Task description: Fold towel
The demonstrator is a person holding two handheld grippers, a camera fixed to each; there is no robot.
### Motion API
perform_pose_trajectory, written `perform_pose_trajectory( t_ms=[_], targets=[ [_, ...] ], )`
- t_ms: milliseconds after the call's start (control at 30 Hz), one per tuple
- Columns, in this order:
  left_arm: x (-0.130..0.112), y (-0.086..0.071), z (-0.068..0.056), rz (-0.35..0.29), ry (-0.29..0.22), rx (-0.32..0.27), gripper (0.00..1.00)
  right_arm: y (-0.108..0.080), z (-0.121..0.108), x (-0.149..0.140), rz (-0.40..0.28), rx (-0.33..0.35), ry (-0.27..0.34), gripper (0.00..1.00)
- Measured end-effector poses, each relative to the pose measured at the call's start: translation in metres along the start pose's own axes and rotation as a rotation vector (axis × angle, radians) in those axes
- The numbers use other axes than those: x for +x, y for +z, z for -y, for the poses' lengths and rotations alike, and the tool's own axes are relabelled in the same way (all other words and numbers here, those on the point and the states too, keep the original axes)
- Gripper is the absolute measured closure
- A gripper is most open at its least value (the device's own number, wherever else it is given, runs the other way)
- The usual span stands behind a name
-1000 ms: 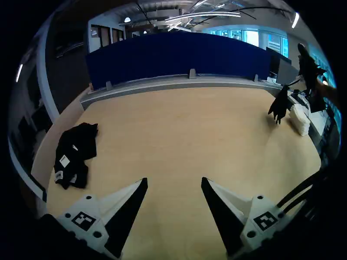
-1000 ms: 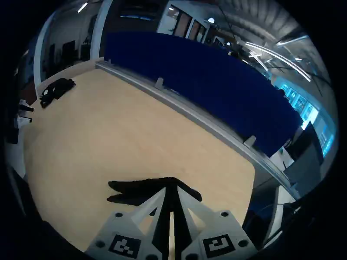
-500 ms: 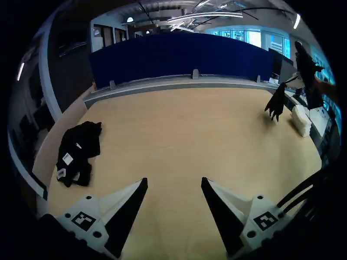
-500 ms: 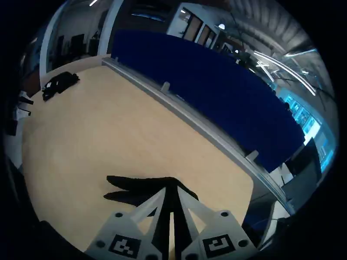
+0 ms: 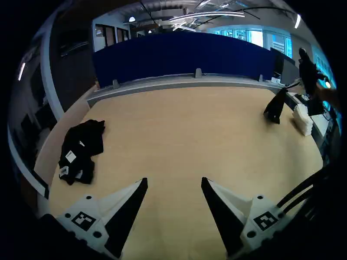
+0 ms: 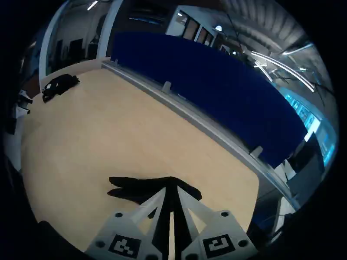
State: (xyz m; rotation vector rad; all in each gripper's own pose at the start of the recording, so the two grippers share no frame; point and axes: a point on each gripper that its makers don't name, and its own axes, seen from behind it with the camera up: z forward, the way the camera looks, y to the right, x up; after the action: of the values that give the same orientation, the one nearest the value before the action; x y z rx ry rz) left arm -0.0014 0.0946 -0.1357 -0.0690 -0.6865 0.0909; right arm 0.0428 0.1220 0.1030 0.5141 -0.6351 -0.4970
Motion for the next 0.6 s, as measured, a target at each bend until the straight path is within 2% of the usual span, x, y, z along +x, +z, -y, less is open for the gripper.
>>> perform_pose_trajectory(
  t_ms=[200,600],
  targets=[
    [-0.001,0.002,-0.002,0.005,0.012,0.001,0.08,-0.001,0.004,-0.043,0.017,-0.010,0.049,0.97],
    [0.005,0.005,-0.010,0.006,0.035,-0.010,0.08,-0.023,0.003,-0.127,0.109,-0.059,0.128,0.97]
  ],
)
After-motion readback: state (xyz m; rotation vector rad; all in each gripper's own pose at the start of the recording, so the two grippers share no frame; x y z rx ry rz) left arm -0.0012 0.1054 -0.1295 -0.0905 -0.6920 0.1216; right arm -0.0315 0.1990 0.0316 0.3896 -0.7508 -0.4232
